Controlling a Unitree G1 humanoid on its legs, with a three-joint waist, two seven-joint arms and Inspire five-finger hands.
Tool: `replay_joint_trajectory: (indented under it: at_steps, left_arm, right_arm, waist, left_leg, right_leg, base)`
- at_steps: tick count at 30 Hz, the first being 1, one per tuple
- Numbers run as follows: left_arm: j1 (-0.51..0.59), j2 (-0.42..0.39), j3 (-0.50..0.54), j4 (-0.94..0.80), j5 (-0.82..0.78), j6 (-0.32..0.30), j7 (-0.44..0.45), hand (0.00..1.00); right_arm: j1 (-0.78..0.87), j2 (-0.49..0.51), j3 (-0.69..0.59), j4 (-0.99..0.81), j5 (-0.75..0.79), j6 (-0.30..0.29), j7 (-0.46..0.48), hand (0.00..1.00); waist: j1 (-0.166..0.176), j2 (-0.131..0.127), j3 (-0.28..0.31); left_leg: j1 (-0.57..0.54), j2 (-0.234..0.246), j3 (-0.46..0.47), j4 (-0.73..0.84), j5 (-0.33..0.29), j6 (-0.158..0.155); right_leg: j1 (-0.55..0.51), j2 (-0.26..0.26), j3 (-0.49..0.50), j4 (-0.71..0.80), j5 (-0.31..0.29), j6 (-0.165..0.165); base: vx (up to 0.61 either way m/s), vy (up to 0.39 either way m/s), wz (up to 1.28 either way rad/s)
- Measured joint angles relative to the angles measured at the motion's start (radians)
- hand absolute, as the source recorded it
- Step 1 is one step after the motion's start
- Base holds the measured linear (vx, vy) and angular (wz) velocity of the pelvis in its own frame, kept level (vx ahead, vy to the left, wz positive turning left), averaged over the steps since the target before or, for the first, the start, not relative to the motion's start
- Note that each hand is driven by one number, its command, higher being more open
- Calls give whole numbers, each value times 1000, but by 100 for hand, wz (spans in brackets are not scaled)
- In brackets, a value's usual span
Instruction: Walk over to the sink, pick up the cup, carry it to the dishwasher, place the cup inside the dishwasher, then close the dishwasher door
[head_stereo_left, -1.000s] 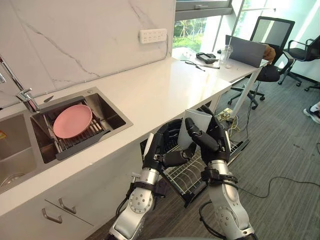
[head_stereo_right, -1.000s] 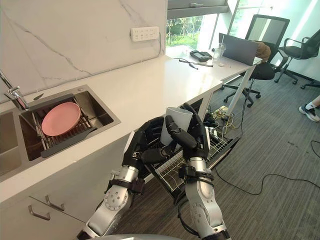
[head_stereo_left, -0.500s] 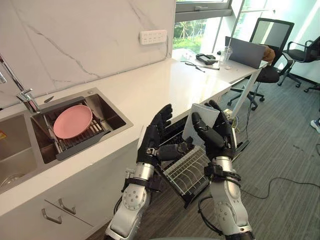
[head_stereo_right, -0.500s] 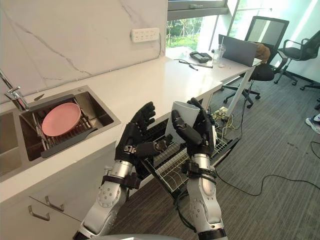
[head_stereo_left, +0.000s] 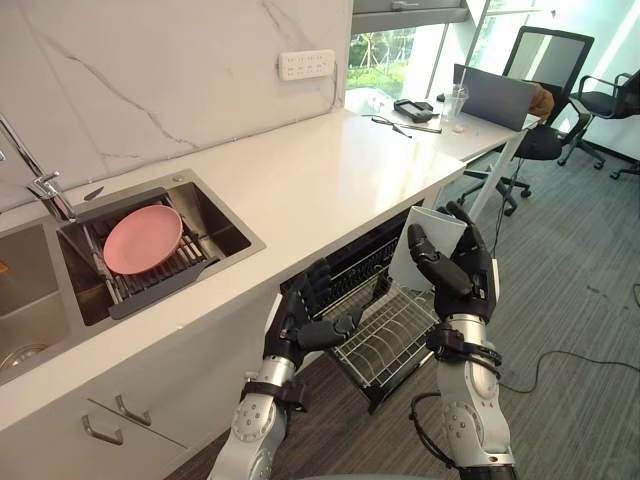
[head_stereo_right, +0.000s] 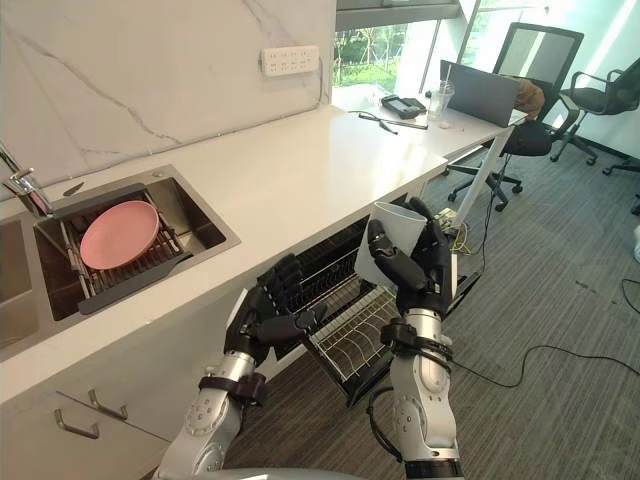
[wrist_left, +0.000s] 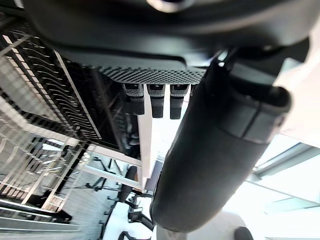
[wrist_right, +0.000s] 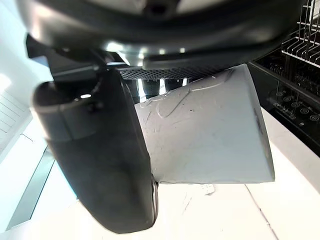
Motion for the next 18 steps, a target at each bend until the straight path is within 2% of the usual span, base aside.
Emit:
replay_joint_trajectory:
  at_steps: [8,16,18]
  left_arm:
    - [24,-1,66,215,3,17,-32,90]
    - [3,12,211,682,75,33,-33,90]
    - [-8,25,233,734,94,39,-32,90]
  right_arm:
    - [56,0,-26,12,-36,10,20,30]
    - [74,-3,-52,115,-116,10,33,30]
    - [81,-3,-64,128,-132,10,33,30]
  waist:
    - [-2,4,16]
    - [-11,13,25]
    - [-11,19,31]
  left_leg:
    - [-1,2,1,-1,0,0]
    - [-2,2,-3,-4,0,0]
    - [-2,1,-9,-5,1,-2]
  right_leg:
    - [-1,0,1,-3,0,0]
    - [0,2,-9,-13,0,0]
    - [3,2,-13,-15,0,0]
  base:
    - [0,0,0]
    - [0,0,1]
    - [0,0,6]
